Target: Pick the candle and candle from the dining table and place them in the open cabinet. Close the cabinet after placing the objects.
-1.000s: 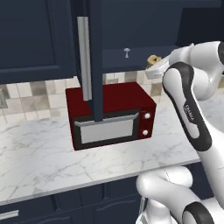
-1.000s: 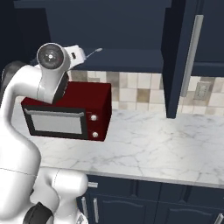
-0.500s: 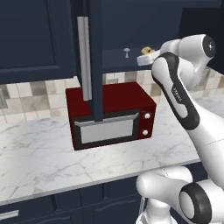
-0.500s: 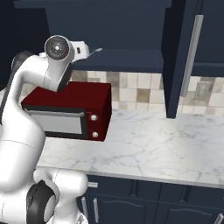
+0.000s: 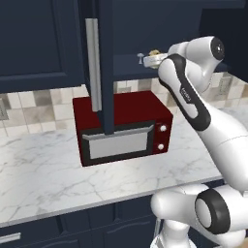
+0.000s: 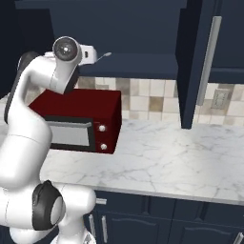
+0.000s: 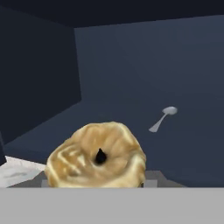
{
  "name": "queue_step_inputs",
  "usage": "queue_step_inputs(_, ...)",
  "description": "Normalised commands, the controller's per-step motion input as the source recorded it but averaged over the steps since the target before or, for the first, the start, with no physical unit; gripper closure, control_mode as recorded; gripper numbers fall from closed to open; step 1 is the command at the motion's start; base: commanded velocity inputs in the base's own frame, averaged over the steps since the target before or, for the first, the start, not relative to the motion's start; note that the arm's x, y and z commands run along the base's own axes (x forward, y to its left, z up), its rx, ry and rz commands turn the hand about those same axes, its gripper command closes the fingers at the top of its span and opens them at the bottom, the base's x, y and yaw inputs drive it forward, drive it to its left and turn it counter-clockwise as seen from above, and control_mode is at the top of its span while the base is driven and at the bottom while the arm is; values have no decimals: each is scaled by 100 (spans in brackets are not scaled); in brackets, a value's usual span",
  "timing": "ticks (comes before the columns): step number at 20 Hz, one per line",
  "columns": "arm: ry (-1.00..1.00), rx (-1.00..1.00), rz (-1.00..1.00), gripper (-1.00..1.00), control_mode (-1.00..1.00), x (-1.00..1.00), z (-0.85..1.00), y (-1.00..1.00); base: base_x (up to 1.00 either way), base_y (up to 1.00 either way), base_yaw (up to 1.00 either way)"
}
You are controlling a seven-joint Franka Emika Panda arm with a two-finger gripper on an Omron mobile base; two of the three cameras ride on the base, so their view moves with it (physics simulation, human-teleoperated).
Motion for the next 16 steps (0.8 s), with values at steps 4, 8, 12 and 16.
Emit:
queue_step_inputs(4, 4, 0, 0, 100, -100, 32, 0, 18, 0, 0, 0)
queue_step_inputs(8, 11, 6, 0, 100, -100, 33, -7, 9, 0, 0, 0)
queue_step_inputs(12, 17, 10, 0, 100, -100, 34, -19, 7, 0, 0, 0)
queue_step_inputs(16, 4, 2, 0, 100, -100, 34, -6, 13, 0, 0, 0)
